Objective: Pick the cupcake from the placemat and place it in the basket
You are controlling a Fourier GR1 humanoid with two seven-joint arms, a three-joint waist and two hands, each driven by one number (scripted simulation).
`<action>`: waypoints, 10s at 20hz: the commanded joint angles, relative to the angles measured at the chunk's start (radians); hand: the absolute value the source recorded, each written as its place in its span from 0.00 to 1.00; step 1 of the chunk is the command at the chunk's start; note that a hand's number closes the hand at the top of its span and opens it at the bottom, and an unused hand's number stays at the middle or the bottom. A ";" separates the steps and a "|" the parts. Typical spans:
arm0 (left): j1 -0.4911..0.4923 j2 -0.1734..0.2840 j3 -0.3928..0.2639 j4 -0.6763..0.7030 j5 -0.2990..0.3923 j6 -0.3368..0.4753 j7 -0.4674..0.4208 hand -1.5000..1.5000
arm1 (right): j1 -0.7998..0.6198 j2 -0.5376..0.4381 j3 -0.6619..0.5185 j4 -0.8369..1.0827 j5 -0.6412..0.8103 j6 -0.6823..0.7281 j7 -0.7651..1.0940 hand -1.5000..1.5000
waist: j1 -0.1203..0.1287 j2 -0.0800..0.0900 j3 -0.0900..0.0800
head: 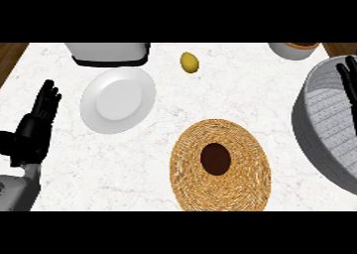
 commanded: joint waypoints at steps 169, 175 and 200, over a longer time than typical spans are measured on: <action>0.350 -0.246 0.089 -0.052 -0.196 -0.243 0.409 0.50 | -0.194 0.260 -0.329 -0.752 0.869 0.419 1.106 1.00 | -0.021 -0.005 0.001; 0.328 -0.260 0.077 -0.093 -0.223 -0.221 0.453 0.50 | -0.291 0.068 -0.568 -0.464 0.713 0.453 1.018 1.00 | -0.009 -0.001 0.003; 0.349 -0.273 0.128 -0.090 -0.233 -0.285 0.437 0.50 | -0.263 -0.021 -0.639 0.278 0.641 0.227 0.470 1.00 | 0.004 0.001 0.003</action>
